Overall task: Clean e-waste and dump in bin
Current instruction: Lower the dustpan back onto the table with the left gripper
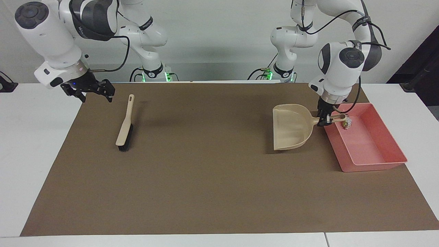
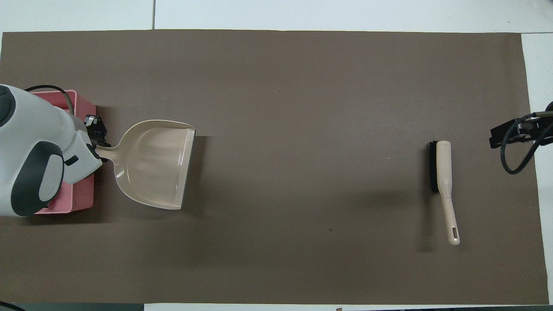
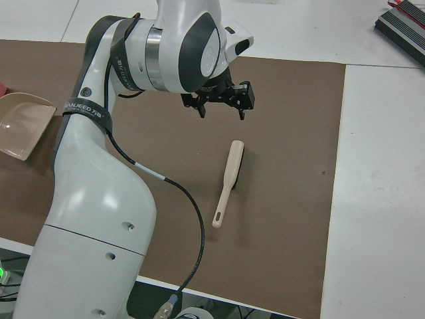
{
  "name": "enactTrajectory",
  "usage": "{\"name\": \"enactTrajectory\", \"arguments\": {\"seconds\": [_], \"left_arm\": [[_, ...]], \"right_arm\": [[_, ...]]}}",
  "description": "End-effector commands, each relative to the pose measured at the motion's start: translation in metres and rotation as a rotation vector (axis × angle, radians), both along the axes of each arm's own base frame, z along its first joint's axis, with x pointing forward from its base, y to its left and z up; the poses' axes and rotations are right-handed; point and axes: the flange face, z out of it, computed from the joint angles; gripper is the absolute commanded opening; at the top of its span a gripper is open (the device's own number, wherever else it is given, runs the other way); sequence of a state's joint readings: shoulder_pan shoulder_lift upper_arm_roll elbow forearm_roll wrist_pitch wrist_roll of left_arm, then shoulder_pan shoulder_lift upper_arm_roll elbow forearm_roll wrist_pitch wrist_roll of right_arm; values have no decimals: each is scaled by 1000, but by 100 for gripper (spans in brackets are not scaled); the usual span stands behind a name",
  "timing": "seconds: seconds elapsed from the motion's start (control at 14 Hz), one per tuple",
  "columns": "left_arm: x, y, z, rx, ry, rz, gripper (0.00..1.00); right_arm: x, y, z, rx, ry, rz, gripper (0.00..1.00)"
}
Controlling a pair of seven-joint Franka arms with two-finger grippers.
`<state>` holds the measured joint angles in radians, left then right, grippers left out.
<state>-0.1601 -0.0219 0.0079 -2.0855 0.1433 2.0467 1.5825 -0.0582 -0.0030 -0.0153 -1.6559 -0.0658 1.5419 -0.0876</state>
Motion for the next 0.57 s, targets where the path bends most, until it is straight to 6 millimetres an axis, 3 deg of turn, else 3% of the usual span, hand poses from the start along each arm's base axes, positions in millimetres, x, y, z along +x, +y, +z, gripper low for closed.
{"name": "enactTrajectory", "arguments": {"seconds": [0.0,0.5], "left_arm": [[0,-7,-24,-25,-28,13,0],[4,-1,-67,-31,-31,87,0]], "right_arm": [[0,3,9,7,-32,-11,99],[-4,2,12,10,-43,-12,99]]}}
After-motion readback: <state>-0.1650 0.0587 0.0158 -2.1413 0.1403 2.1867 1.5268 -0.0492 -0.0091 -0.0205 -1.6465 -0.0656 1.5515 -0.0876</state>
